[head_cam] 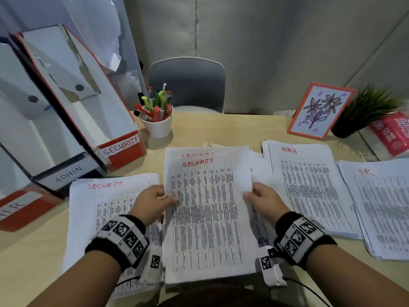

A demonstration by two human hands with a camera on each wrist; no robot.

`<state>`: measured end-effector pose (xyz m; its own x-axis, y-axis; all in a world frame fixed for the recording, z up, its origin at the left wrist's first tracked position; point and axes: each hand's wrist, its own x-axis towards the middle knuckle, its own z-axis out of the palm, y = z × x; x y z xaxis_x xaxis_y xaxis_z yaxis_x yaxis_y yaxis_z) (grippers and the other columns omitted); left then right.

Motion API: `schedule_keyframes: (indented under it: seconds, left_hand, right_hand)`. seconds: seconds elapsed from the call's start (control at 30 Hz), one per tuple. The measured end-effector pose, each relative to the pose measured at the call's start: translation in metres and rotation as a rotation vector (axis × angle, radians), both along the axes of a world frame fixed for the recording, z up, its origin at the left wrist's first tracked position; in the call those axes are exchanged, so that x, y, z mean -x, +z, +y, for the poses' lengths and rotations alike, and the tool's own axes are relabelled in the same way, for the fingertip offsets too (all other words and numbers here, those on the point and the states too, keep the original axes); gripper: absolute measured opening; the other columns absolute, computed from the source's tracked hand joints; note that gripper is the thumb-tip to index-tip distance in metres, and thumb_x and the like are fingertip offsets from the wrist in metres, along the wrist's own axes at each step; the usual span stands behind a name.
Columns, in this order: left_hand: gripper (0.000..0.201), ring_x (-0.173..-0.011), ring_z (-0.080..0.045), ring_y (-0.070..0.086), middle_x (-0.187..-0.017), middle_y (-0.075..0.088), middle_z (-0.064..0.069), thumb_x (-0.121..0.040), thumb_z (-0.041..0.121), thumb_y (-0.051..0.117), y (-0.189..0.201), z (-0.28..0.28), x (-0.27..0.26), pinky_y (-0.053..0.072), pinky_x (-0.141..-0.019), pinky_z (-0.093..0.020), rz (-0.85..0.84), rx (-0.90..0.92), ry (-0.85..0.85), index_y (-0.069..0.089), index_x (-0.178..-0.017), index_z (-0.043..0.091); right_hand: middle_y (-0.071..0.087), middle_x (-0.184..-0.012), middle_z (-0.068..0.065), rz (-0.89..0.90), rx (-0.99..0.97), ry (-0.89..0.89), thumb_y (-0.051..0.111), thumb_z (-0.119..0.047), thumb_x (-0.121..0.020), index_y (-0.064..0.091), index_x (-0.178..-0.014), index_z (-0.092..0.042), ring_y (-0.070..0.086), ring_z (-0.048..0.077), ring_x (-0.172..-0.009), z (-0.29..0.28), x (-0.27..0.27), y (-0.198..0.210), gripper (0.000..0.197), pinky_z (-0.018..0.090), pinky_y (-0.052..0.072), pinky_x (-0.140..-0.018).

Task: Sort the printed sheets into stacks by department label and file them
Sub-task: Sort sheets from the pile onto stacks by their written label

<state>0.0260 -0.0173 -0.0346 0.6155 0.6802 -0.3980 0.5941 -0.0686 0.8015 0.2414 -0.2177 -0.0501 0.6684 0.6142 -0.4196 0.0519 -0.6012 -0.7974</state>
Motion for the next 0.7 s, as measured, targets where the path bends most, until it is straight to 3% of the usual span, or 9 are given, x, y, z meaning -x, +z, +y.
schedule_keyframes:
  seconds: [0.07,0.13,0.23,0.3,0.37,0.53,0.6,0.67,0.7]
  left_hand:
    - [0.007,-0.082,-0.002,0.058,-0.095,0.063,0.012,-0.083,0.022,0.072,0.021,0.004,-0.007,0.044,-0.066,-0.017,-0.071,-0.115,0.021,0.074,-0.080,0.016]
    - [0.011,-0.081,-0.003,0.061,-0.089,0.067,0.011,-0.085,0.027,0.069,0.040,0.008,-0.012,0.048,-0.070,-0.020,-0.151,-0.147,0.049,0.072,-0.079,0.019]
    - [0.027,-0.089,-0.019,0.067,-0.092,0.072,-0.004,-0.088,0.042,0.063,0.066,0.007,-0.022,0.055,-0.085,-0.041,-0.315,-0.162,0.118,0.067,-0.095,0.016]
    - [0.021,-0.093,-0.005,0.065,-0.099,0.069,0.008,-0.093,0.032,0.056,0.081,-0.001,-0.029,0.055,-0.083,-0.027,-0.455,-0.165,0.173,0.060,-0.108,0.017]
    - [0.024,-0.094,0.009,0.061,-0.105,0.063,0.018,-0.096,0.022,0.049,0.090,-0.011,-0.034,0.051,-0.076,-0.010,-0.576,-0.151,0.193,0.053,-0.119,0.016]
    - [0.025,-0.095,0.015,0.051,-0.106,0.055,0.022,-0.098,0.010,0.045,0.064,-0.026,-0.027,0.044,-0.080,-0.015,-0.468,-0.237,0.128,0.043,-0.121,0.019]
    - [0.020,-0.086,0.013,0.049,-0.098,0.050,0.024,-0.098,0.007,0.043,0.046,-0.034,-0.022,0.041,-0.076,-0.009,-0.367,-0.229,0.107,0.040,-0.115,0.018]
    - [0.023,-0.085,0.001,0.049,-0.095,0.048,0.019,-0.098,0.003,0.041,0.032,-0.041,-0.018,0.037,-0.070,-0.002,-0.294,-0.290,0.069,0.041,-0.119,0.012]
    - [0.025,-0.088,-0.004,0.049,-0.096,0.049,0.015,-0.098,0.002,0.041,0.026,-0.042,-0.016,0.038,-0.070,-0.004,-0.269,-0.314,0.056,0.042,-0.122,0.008]
  right_hand:
    - [0.045,-0.071,0.013,-0.009,-0.071,-0.025,0.055,-0.021,-0.092,0.050,-0.075,-0.012,0.046,0.026,-0.066,0.005,-0.004,0.013,0.019,0.037,0.045,-0.069]
    - [0.049,-0.068,0.012,-0.086,-0.172,-0.037,0.054,-0.019,-0.093,0.057,-0.080,-0.016,0.048,0.026,-0.063,0.010,-0.004,0.037,0.013,0.035,0.045,-0.067]
    - [0.054,-0.069,0.008,-0.236,-0.402,-0.067,0.050,-0.013,-0.096,0.057,-0.085,-0.021,0.051,0.020,-0.065,0.019,0.001,0.078,0.015,0.033,0.042,-0.066]
    - [0.065,-0.080,-0.004,-0.323,-0.514,-0.073,0.048,-0.017,-0.098,0.056,-0.089,-0.030,0.060,0.016,-0.076,0.020,0.008,0.100,0.017,0.032,0.047,-0.071]
    - [0.067,-0.088,-0.004,-0.434,-0.547,-0.054,0.046,-0.028,-0.097,0.053,-0.095,-0.035,0.064,0.017,-0.081,0.017,0.016,0.113,0.010,0.031,0.049,-0.071]
    - [0.059,-0.074,-0.004,-0.484,-0.345,0.072,0.041,-0.017,-0.100,0.046,-0.100,-0.021,0.055,0.004,-0.065,0.007,0.024,0.084,0.006,0.011,0.038,-0.055]
    - [0.061,-0.076,0.009,-0.402,-0.207,0.149,0.038,-0.019,-0.100,0.044,-0.095,-0.016,0.060,0.016,-0.071,0.000,0.027,0.059,0.009,0.025,0.045,-0.061]
    - [0.058,-0.078,0.021,-0.399,-0.139,0.195,0.036,-0.025,-0.100,0.040,-0.088,-0.013,0.057,0.036,-0.072,-0.005,0.031,0.041,0.017,0.044,0.046,-0.060]
    - [0.058,-0.076,0.021,-0.400,-0.128,0.201,0.036,-0.025,-0.100,0.040,-0.086,-0.015,0.056,0.037,-0.069,-0.006,0.032,0.036,0.017,0.046,0.045,-0.057]
